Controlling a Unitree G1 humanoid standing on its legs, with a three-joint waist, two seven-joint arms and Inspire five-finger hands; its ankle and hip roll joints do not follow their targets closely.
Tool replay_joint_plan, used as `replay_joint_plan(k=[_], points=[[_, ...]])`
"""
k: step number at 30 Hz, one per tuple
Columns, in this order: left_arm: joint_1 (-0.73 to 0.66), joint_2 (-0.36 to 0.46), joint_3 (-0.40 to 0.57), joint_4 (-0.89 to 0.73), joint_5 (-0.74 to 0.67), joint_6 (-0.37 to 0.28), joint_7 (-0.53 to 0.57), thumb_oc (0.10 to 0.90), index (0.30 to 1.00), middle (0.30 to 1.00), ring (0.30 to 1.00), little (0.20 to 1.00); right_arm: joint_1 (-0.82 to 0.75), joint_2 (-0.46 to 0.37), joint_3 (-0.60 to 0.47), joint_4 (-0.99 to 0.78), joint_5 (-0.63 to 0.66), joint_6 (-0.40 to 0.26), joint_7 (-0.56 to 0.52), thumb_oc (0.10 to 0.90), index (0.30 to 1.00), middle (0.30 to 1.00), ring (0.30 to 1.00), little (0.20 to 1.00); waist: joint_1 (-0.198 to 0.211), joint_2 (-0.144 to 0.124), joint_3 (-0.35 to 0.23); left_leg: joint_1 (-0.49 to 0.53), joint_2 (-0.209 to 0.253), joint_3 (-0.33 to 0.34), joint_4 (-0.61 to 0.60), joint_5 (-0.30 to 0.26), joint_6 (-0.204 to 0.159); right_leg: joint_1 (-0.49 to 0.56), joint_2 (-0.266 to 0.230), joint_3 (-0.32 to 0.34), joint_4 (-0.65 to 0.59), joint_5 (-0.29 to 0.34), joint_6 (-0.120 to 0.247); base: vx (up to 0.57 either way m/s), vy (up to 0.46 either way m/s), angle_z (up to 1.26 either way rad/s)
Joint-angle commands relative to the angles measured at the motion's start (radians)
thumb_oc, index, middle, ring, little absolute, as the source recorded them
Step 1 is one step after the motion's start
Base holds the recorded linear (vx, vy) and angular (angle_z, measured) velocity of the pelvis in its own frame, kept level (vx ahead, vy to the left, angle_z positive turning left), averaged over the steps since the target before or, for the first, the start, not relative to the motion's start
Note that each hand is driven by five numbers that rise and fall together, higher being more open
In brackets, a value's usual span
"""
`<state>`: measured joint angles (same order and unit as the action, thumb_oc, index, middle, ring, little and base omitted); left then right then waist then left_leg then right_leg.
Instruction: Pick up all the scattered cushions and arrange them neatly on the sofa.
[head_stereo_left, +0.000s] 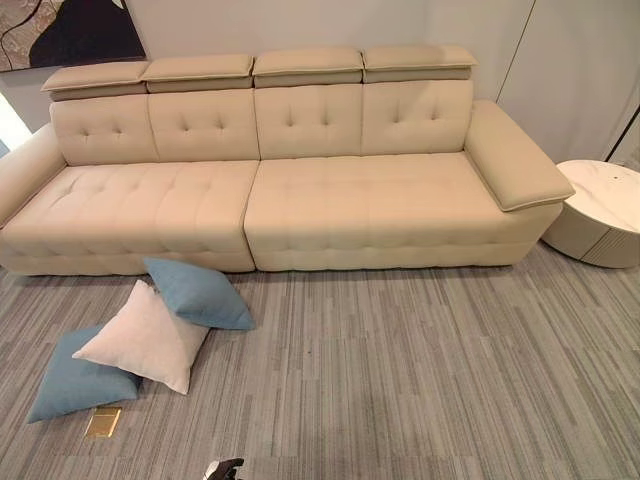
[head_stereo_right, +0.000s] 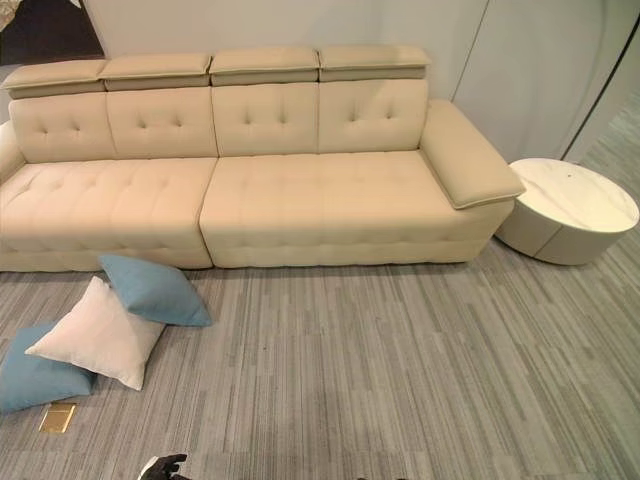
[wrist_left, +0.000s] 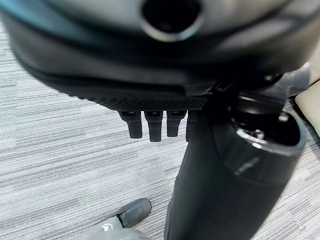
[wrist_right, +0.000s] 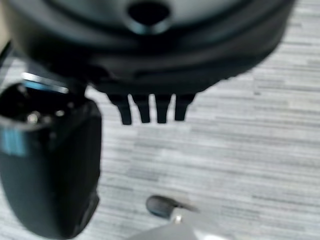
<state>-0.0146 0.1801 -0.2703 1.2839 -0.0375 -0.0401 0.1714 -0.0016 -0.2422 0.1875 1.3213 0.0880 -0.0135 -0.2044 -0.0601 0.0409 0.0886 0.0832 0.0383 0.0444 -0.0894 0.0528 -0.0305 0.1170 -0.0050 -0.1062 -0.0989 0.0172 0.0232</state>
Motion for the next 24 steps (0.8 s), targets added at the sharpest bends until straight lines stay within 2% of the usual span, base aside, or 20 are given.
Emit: replay_joint_plan(k=[1, 24], points=[[-0.045, -0.003, -0.007, 0.05, 0.007, -0.012, 0.02, 0.8, 0.9, 0.9, 0.9, 0.9, -0.051, -0.005, 0.016, 0.03, 0.004, -0.022, -0.034, 0.8, 0.9, 0.9, 0.9, 0.9, 0.025, -0.071, 0.004, 0.034, -0.041, -0.022, 0.002, -0.129, 0.007, 0.009, -0.041, 0.019, 0.012, -0.081, 0.076, 0.0, 0.0, 0.0], [-0.043, 0.009, -0.001, 0.058, 0.005, -0.005, 0.011, 0.8, 0.9, 0.9, 0.9, 0.9, -0.054, -0.011, 0.027, 0.028, -0.004, -0.016, -0.023, 0.8, 0.9, 0.9, 0.9, 0.9, 0.022, -0.068, 0.006, 0.029, -0.032, -0.038, 0.002, -0.121, 0.0, 0.011, -0.03, 0.017, 0.012, -0.09, 0.062, 0.0, -0.014, 0.01]])
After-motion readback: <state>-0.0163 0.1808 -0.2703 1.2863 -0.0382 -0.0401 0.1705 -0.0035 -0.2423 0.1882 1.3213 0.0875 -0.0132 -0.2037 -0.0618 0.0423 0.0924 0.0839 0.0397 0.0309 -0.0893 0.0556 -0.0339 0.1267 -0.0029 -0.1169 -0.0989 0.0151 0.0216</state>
